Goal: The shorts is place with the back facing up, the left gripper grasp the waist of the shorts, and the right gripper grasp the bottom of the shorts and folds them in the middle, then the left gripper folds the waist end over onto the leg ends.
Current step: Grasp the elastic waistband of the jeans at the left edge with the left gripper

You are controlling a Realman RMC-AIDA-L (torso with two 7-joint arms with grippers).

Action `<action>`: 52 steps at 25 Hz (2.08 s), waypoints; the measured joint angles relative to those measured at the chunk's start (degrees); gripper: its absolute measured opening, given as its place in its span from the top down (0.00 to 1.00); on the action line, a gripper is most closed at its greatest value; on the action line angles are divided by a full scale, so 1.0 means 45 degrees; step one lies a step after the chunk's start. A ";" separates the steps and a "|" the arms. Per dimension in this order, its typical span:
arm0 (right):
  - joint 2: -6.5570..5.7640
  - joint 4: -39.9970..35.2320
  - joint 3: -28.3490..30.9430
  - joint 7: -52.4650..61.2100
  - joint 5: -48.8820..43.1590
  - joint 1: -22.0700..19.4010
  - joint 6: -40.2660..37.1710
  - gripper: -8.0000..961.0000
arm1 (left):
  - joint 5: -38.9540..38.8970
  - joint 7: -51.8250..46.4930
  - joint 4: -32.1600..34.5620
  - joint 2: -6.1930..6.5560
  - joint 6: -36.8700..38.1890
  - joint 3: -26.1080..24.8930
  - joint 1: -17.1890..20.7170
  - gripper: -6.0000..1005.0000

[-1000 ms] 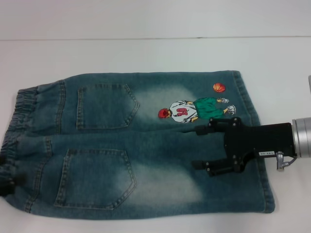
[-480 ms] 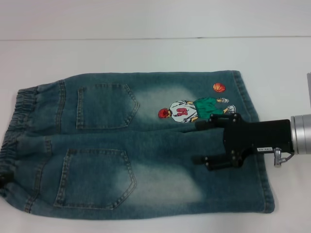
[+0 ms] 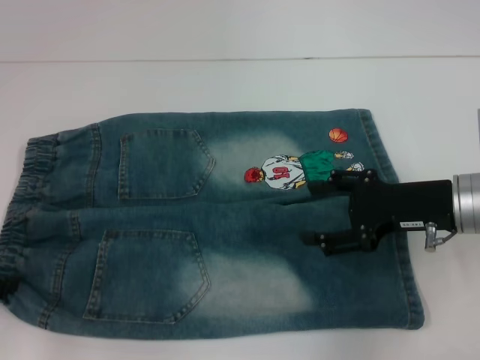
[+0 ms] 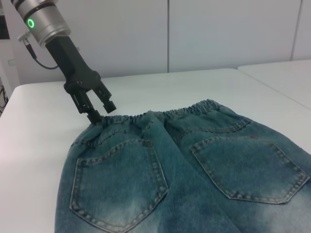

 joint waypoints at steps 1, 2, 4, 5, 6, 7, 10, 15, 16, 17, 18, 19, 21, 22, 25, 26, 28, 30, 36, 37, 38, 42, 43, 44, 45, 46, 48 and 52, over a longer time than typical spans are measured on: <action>-0.0009 -0.0001 0.0002 0.0005 -0.0004 0.0009 0.0009 0.08 | 0.0079 -0.0087 0.0008 -0.0003 -0.0056 0.0029 -0.0013 0.12; -0.0013 -0.0001 0.0002 0.0005 -0.0006 0.0012 0.0013 0.08 | 0.0146 -0.0183 0.0018 -0.0002 -0.0092 0.0059 -0.0026 0.12; -0.0022 0.0000 0.0004 0.0007 -0.0008 0.0021 0.0025 0.08 | 0.0219 -0.0318 0.0057 -0.0003 -0.0095 0.0089 -0.0045 0.12; -0.0023 -0.0001 0.0004 0.0006 -0.0010 0.0023 0.0036 0.08 | 0.0255 -0.0394 0.0091 -0.0002 -0.0099 0.0100 -0.0058 0.12; -0.0028 0.0000 0.0004 -0.0001 -0.0011 0.0024 0.0044 0.08 | 0.0274 -0.0434 0.0109 -0.0002 -0.0101 0.0102 -0.0063 0.12; -0.0034 0.0000 0.0004 -0.0015 -0.0014 0.0025 0.0053 0.08 | 0.0286 -0.0460 0.0119 -0.0006 -0.0106 0.0108 -0.0069 0.12; -0.0051 0.0000 0.0003 -0.0035 -0.0019 0.0027 0.0069 0.08 | 0.0294 -0.0503 0.0094 -0.0021 -0.0110 0.0126 -0.0096 0.13; -0.0063 0.0000 0.0004 -0.0033 -0.0024 0.0041 0.0082 0.08 | 0.0389 -0.0688 -0.0072 0.0028 -0.0119 0.0133 -0.0166 0.13; -0.0065 0.0001 0.0004 -0.0033 -0.0024 0.0045 0.0082 0.08 | 0.0458 -0.0703 -0.0084 0.0033 -0.0121 0.0134 -0.0169 0.13; -0.0066 0.0001 0.0004 -0.0033 -0.0024 0.0046 0.0082 0.08 | 0.0557 -0.0723 -0.0095 0.0034 -0.0122 0.0140 -0.0176 0.13; -0.0067 0.0001 0.0004 -0.0035 -0.0025 0.0045 0.0082 0.08 | 0.0639 -0.0747 -0.0107 0.0032 -0.0125 0.0144 -0.0183 0.13; -0.0067 0.0001 0.0004 -0.0046 -0.0025 0.0038 0.0082 0.08 | 0.0688 -0.0778 -0.0123 0.0032 -0.0138 0.0149 -0.0193 0.13; -0.0068 0.0000 0.0004 -0.0075 -0.0024 0.0023 0.0083 0.08 | 0.0775 -0.0836 -0.0152 0.0025 -0.0168 0.0160 -0.0227 0.13; -0.0068 0.0001 0.0004 -0.0079 -0.0024 0.0023 0.0082 0.08 | 0.0800 -0.0849 -0.0175 0.0020 -0.0186 0.0161 -0.0254 0.13; -0.0058 0.0001 0.0004 -0.0086 -0.0024 0.0030 0.0080 0.09 | 0.0868 -0.0962 -0.0375 0.0051 -0.0196 0.0163 -0.0367 0.13; -0.0054 0.0001 0.0004 -0.0086 -0.0024 0.0022 0.0080 0.09 | 0.0894 -0.1002 -0.0448 0.0071 -0.0175 0.0165 -0.0413 0.13; -0.0052 0.0001 0.0004 -0.0088 -0.0024 0.0003 0.0079 0.09 | 0.0997 -0.1008 -0.0538 0.0083 -0.0130 0.0219 -0.0466 0.13; -0.0051 0.0001 0.0004 -0.0082 -0.0024 -0.0002 0.0077 0.09 | 0.1149 -0.1004 -0.0571 0.0085 -0.0136 0.0354 -0.0517 0.15; -0.0062 0.0001 0.0021 -0.0043 -0.0024 -0.0012 0.0128 0.09 | 0.1327 -0.1250 -0.0577 0.0118 0.0144 0.0561 -0.0681 0.26; -0.0065 0.0001 0.0022 -0.0039 -0.0024 -0.0013 0.0130 0.09 | 0.1334 -0.1293 -0.0560 0.0120 0.0178 0.0564 -0.0694 0.28; -0.0066 0.0001 0.0023 -0.0027 -0.0024 -0.0015 0.0133 0.09 | 0.1336 -0.1335 -0.0549 0.0121 0.0201 0.0580 -0.0699 0.31; -0.0068 0.0001 0.0039 0.0007 -0.0023 -0.0101 0.0136 0.09 | 0.1338 -0.1590 -0.0509 0.0140 0.0261 0.0558 -0.0757 0.49; -0.0068 0.0000 0.0074 0.0026 -0.0023 -0.0125 0.0131 0.09 | 0.1338 -0.1636 -0.0482 0.0144 0.0270 0.0538 -0.0774 0.49; -0.0069 0.0001 0.0137 0.0077 -0.0023 -0.0152 0.0099 0.09 | 0.1338 -0.1650 -0.0463 0.0144 0.0272 0.0534 -0.0781 0.50; -0.0074 0.0001 0.0202 0.0139 -0.0023 -0.0174 0.0064 0.09 | 0.1338 -0.1653 -0.0432 0.0140 0.0272 0.0549 -0.0787 0.50; -0.0088 -0.0019 0.0302 0.0262 -0.0023 -0.0217 0.0014 0.09 | 0.1338 -0.1654 -0.0400 0.0121 0.0255 0.0575 -0.0792 0.50; -0.0117 -0.0237 0.0429 0.0707 -0.0024 -0.0339 -0.0061 0.09 | 0.1336 -0.1652 -0.0349 0.0072 0.0204 0.0598 -0.0802 0.51; -0.0128 -0.1773 0.0446 0.2676 -0.0471 -0.0903 -0.0438 0.09 | 0.1230 -0.1584 -0.0310 0.0033 0.0162 0.0624 -0.0826 0.53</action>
